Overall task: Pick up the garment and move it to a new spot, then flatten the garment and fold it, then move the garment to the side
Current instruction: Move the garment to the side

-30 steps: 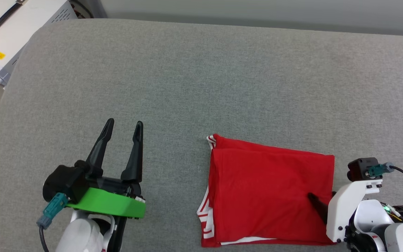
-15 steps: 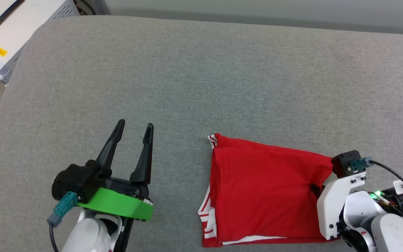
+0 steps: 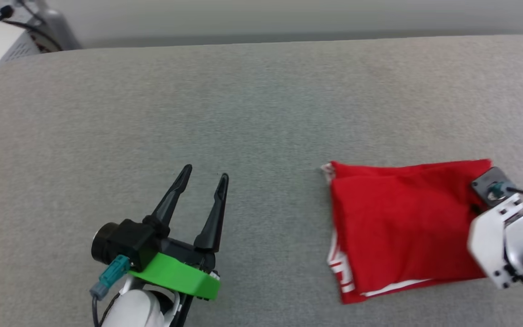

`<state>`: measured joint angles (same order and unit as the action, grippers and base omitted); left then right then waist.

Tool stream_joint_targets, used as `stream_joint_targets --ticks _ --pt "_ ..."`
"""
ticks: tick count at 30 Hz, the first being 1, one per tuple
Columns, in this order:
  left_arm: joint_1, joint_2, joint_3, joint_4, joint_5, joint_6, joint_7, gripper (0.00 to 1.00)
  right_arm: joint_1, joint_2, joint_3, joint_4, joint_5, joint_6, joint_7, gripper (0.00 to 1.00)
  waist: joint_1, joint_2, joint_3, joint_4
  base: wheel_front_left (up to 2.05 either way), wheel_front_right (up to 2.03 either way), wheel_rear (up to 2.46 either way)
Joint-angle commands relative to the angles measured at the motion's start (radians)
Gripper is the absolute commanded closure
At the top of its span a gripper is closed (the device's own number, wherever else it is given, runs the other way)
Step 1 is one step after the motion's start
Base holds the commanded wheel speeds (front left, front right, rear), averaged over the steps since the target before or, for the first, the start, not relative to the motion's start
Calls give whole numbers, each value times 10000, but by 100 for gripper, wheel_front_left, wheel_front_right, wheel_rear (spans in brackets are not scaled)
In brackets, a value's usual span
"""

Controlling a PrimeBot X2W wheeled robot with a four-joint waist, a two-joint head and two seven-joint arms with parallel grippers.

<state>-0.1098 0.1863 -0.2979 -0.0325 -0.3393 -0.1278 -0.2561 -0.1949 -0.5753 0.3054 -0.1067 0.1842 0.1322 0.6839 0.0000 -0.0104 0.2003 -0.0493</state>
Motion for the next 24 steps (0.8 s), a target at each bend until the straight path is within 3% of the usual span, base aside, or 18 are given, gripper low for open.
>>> stream_joint_targets --ticks 1,7,13,19,24 --pt "-150 17 -107 -45 108 -29 -57 0 -271 -376 9 -61 -44 -15 31 100 0 104 294 -810 0 0 0" --pt "-471 370 -671 -333 304 -29 -57 0 -552 -1849 95 549 151 -15 -435 100 0 104 989 -1765 0 0 0" --pt "-823 879 -787 -618 391 -29 -57 0 -1253 -2368 -186 1726 -446 -15 -1688 100 0 104 1743 -2527 0 0 0" --pt "-1192 1393 -681 -1043 340 -29 -57 0 -2155 -1950 -1021 3125 -824 -15 -2797 100 0 104 2572 -2809 0 0 0" --pt "-1515 2082 -472 -1595 350 -29 -40 0 -3063 -1578 -2361 5098 -1348 -15 -4229 100 0 104 3686 -2788 0 0 0"
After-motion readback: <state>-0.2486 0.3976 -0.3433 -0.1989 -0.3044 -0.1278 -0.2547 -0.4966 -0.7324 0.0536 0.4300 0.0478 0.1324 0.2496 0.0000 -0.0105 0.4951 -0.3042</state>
